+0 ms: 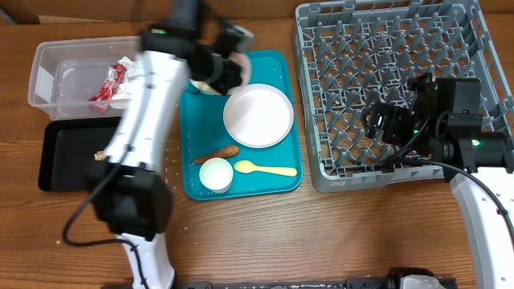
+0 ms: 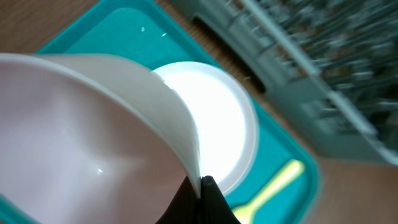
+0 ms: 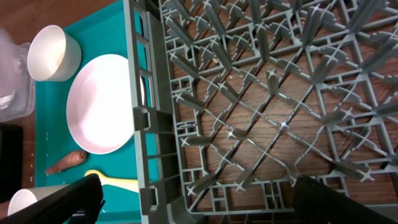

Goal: Sort waste into correct bins and load items into the dishwasher
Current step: 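Place the emptied bowl onto the white plate with the left gripper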

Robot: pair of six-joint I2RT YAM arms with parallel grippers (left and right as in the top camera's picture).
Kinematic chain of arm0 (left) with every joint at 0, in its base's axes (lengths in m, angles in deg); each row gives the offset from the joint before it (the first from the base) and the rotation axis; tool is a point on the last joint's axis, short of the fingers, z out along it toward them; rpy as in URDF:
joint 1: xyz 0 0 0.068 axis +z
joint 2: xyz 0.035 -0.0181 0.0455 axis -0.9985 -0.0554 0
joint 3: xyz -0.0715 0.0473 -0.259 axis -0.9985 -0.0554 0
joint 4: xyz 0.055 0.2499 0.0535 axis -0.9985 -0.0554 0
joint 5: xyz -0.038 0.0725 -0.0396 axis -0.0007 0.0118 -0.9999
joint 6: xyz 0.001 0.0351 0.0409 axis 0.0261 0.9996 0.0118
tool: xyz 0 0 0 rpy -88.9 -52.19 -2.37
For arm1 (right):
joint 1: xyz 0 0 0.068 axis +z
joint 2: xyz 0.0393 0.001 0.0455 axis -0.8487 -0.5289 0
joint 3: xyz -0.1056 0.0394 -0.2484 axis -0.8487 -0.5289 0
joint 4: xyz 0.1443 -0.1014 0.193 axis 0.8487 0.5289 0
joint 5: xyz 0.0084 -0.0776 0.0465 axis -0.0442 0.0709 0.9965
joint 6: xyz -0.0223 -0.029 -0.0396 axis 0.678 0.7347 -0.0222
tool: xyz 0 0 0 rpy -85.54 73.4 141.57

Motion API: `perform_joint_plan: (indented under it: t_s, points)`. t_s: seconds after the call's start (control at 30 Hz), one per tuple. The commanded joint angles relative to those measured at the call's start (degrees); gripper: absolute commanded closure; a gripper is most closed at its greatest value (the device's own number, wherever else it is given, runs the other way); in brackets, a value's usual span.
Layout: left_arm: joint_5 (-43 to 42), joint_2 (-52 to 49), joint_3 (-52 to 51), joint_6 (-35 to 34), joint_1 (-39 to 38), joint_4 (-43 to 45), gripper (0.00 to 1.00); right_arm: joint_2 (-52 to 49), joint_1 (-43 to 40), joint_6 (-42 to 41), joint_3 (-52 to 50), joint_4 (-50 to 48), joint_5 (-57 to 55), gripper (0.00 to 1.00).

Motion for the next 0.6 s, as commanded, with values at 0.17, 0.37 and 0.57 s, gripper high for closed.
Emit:
perform_joint_plan:
  t_s: [0.17, 0.37, 0.57]
  points:
    - [23.3, -12.5, 0.1, -5.4, -13.1, -0.9, 0.96, 0.2, -0.4, 0.0, 1.2, -0.1, 0.3, 0.00]
    - [23.3, -13.7, 0.4, -5.2, -14.6, -2.8, 0.47, 0.2, -0.4, 0.0, 1.2, -0.3, 0.3, 0.00]
    - [22.7, -13.5, 13.4, -7.8, -8.7, -6.6, 0.00, 0.2, -0.4, 0.0, 1.2, -0.4, 0.3, 0.00]
